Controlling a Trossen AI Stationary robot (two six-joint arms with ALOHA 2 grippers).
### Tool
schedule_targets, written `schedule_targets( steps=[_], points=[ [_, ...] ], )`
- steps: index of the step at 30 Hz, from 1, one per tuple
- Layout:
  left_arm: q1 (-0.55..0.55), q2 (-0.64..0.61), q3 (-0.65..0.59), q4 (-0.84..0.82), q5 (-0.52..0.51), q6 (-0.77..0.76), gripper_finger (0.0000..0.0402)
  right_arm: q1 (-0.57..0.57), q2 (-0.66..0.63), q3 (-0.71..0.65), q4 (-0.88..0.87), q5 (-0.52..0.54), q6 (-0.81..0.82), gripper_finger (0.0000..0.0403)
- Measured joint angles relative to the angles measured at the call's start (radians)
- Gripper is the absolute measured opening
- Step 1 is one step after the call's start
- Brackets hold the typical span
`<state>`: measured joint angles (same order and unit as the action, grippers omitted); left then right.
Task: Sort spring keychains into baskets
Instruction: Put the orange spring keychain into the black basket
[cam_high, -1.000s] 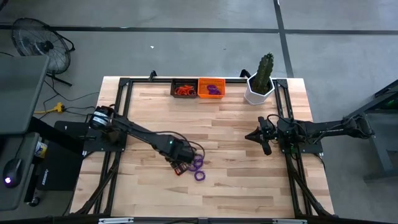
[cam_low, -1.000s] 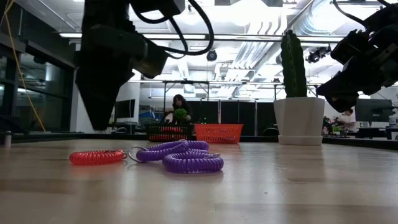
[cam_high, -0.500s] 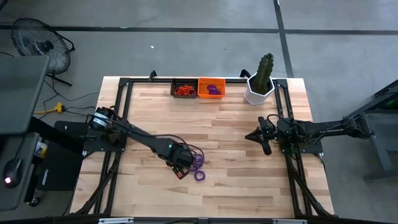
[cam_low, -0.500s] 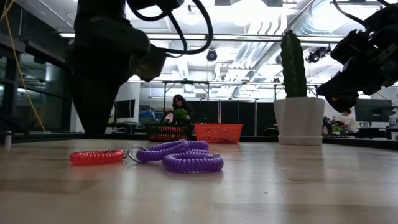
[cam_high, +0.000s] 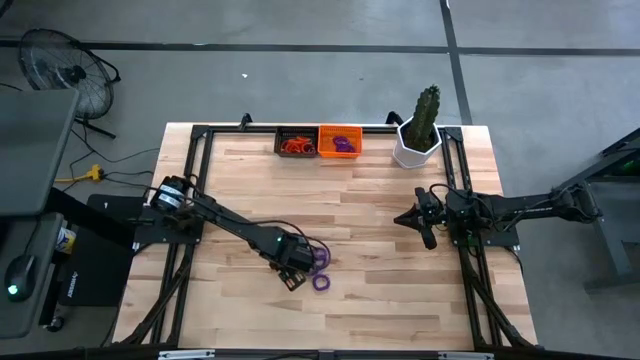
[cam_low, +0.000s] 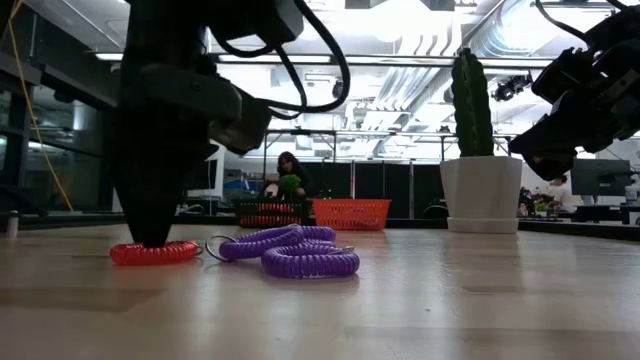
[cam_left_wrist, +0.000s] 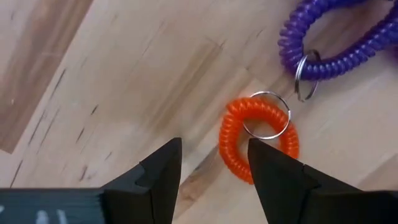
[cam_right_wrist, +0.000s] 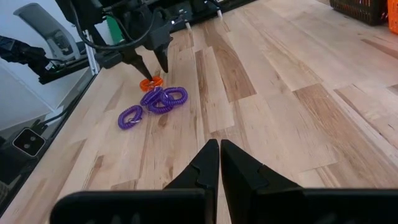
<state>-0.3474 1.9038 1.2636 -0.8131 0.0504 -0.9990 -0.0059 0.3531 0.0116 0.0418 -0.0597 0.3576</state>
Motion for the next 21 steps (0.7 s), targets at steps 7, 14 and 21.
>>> schedule_targets(
  steps=[7,14,21],
  points=[
    [0.0,0.055,0.006,0.006,0.0,0.023,0.0181,0.0,0.0,0.0,-0.003,0.0,0.0,0.0012],
    [0.0,0.071,0.006,0.001,-0.004,0.033,0.0177,0.0,0.0,0.0,0.0,0.0,0.0,0.0012],
    [0.002,0.072,0.003,-0.005,0.022,0.061,0.0124,0.0,0.0,0.0,0.0,0.0,0.0,0.0012]
  ],
)
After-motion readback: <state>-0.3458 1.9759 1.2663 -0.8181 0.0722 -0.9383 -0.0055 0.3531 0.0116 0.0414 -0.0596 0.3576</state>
